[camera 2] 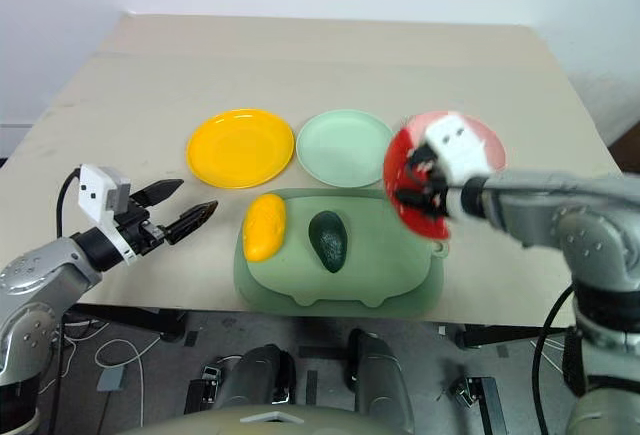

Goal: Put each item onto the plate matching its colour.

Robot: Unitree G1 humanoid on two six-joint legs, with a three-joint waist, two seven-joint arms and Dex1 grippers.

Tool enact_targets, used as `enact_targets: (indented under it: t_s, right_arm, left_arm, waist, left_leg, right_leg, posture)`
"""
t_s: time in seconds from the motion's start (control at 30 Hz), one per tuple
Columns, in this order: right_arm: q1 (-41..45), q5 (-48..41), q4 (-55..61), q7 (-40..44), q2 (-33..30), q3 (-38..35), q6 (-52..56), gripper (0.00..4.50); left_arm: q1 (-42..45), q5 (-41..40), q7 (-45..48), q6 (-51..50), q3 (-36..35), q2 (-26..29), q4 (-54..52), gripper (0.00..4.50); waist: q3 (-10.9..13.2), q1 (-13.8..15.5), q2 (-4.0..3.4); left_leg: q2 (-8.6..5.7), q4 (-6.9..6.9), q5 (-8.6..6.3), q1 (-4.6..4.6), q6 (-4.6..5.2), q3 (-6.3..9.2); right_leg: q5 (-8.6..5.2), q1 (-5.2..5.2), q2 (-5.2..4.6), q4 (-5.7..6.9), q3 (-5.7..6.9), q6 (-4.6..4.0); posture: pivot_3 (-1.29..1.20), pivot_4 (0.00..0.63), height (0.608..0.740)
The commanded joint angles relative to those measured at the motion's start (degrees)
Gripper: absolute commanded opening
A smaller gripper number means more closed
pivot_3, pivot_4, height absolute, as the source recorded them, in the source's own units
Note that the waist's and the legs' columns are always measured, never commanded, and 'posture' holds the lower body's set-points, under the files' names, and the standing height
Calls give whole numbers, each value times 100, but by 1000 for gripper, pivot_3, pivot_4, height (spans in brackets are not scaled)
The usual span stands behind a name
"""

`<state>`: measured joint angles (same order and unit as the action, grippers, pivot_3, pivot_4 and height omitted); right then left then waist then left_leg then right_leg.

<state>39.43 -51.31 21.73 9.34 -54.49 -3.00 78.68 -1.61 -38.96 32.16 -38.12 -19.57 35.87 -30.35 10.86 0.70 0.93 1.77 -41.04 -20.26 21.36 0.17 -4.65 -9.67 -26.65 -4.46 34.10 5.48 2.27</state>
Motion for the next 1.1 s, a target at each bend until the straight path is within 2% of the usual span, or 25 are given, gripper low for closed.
enact_targets:
  t_s: [0.03, 0.17, 0.33, 0.47, 0.5, 0.67, 0.73, 0.87, 0.93, 1.1]
  right_arm:
    - [405, 1380, -1132, 609, -331, 822, -1204, 2760]
    - [944, 2833, -3258, 1348, -8, 1746, -2841, 2760]
    - [1515, 3912, -5315, 2031, 599, 2098, -4182, 2760]
    - [1672, 4342, -5690, 2397, 698, 2004, -4555, 4105]
    - [1673, 4438, -5617, 2449, 661, 1976, -4569, 4411]
    - [1525, 4599, -4765, 2739, 333, 1578, -4538, 4462]
    - [1167, 4327, -3605, 3164, -123, 1164, -4260, 4462]
    - [232, 3729, -1572, 3757, -620, 548, -3620, 4462]
    - [-129, 3157, -680, 3874, -542, 186, -2949, 4462]
    - [-674, 1649, 858, 3704, 128, -363, -1078, 4462]
  left_arm:
    - [-27, -97, -59, 24, -205, 69, -280, 4500]
    - [-84, -112, -155, 17, -260, 51, -374, 4500]
    - [-200, -136, -271, 24, -372, 23, -514, 4500]
    - [-396, -202, -379, 29, -477, -38, -677, 4500]
    - [-429, -219, -411, 30, -480, -62, -709, 4500]
    - [-506, -265, -478, 50, -478, -88, -781, 4500]
    - [-518, -270, -464, 67, -508, -82, -741, 4500]
    - [-508, -253, -368, 80, -503, -24, -641, 4500]
    - [-429, -247, -301, 79, -457, 10, -554, 4500]
    - [-143, -209, -181, 42, -287, 89, -346, 4500]
  waist:
    - [0, -1, 1]
    - [0, -18, 2]
    - [3, -34, -3]
    - [5, -45, -7]
    - [5, -45, -7]
    - [9, -13, -14]
    - [11, 13, -18]
    - [11, 8, -17]
    - [10, -19, -15]
    - [10, -5, -14]
  left_leg:
    - [-1, 0, 0, 1, 0, 1]
    - [-7, -8, -2, 1, 4, -10]
    - [-5, -1, -1, 3, 3, -13]
    - [1, -1, 0, 4, 2, -15]
    - [2, -2, -1, 3, 2, -15]
    - [3, -2, 0, 4, 1, -13]
    - [3, -2, 0, 6, 1, -11]
    - [4, 1, -2, 6, 2, -4]
    - [6, 0, -2, 1, 2, -5]
    - [9, -3, 2, -6, -5, -4]
  right_leg:
    - [0, 1, -1, -2, 1, 0]
    - [-2, 2, -9, -4, -5, -4]
    - [3, -7, -3, 2, -5, 5]
    - [4, -8, -4, 2, -5, 5]
    - [4, -7, -5, 2, -5, 5]
    - [4, -9, -6, 4, -5, 5]
    - [4, -9, -6, 3, -3, 5]
    - [3, -7, -8, 1, 4, 6]
    - [3, -3, -8, 0, 4, 6]
    - [3, -1, -4, 6, 1, 2]
  posture:
    - [0, 150, 740]
    - [0, 150, 740]
    - [0, 150, 740]
    - [0, 150, 740]
    - [0, 150, 740]
    - [0, 150, 740]
    - [0, 150, 740]
    - [0, 150, 740]
    - [0, 150, 740]
    - [0, 150, 740]
